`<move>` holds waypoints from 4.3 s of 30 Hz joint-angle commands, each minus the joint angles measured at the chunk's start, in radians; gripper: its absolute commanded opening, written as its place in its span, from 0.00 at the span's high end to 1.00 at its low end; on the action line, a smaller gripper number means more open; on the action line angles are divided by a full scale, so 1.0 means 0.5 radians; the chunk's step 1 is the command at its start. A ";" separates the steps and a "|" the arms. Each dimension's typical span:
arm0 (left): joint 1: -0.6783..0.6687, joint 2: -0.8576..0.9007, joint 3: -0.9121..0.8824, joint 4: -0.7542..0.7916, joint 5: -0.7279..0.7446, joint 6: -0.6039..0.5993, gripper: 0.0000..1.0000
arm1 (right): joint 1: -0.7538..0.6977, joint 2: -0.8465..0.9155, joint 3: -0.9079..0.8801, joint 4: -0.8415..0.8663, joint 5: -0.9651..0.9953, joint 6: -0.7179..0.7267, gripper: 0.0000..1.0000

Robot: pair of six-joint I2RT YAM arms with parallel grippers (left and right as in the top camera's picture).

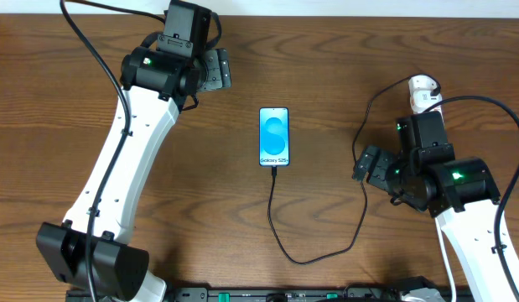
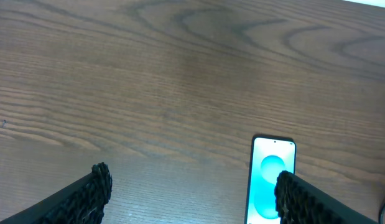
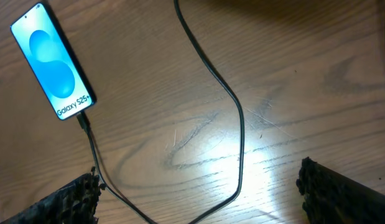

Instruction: Plug charger to phone and switch on socket

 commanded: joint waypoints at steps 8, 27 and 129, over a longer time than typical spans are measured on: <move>0.004 0.017 -0.004 -0.008 -0.034 0.018 0.15 | 0.016 -0.008 -0.006 -0.005 0.114 -0.031 0.01; 0.004 0.017 -0.004 -0.008 -0.034 0.018 0.15 | 0.013 -0.387 -0.552 0.919 0.099 -0.620 0.01; -0.015 -0.232 -0.450 -0.073 -0.017 -0.010 0.14 | -0.432 -2.311 -2.174 2.155 0.047 -1.361 0.01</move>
